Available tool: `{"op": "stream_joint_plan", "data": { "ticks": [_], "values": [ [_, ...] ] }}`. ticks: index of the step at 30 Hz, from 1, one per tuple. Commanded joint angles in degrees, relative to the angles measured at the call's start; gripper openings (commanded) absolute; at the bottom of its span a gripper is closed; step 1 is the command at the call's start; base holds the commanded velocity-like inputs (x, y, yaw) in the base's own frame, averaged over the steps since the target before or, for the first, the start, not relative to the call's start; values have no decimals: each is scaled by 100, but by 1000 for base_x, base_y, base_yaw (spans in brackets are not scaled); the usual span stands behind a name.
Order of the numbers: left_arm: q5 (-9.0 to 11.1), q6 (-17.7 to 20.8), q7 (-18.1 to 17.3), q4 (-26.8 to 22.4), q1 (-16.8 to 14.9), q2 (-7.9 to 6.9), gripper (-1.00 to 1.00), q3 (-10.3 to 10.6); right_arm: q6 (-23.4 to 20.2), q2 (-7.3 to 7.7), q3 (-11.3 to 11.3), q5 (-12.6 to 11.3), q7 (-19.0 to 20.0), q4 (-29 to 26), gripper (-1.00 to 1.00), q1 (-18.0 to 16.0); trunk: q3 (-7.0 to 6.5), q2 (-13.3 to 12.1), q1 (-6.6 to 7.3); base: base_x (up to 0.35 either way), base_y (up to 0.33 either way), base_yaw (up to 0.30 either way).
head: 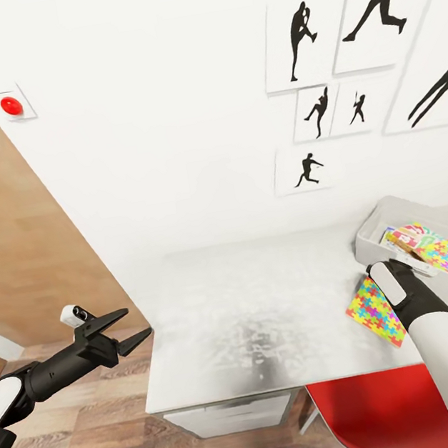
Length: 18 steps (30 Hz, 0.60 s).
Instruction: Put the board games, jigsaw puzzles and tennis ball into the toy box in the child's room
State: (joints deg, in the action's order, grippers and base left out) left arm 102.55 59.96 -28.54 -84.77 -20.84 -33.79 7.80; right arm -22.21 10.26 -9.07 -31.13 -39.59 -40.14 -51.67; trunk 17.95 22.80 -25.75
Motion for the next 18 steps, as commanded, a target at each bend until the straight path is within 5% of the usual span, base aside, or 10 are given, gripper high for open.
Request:
{"op": "stream_joint_plan", "data": {
  "ticks": [1,18],
  "values": [
    [-26,4,-58,5,-8,-5,100,12,-20,2,2,-30,-31,-11,100,-4,20,11,-3,0,0,0],
    [-33,4,-308,5,-8,-5,100,20,267,2,11,-33,-31,-11,100,-5,179,11,-3,0,0,0]
  ]
}}
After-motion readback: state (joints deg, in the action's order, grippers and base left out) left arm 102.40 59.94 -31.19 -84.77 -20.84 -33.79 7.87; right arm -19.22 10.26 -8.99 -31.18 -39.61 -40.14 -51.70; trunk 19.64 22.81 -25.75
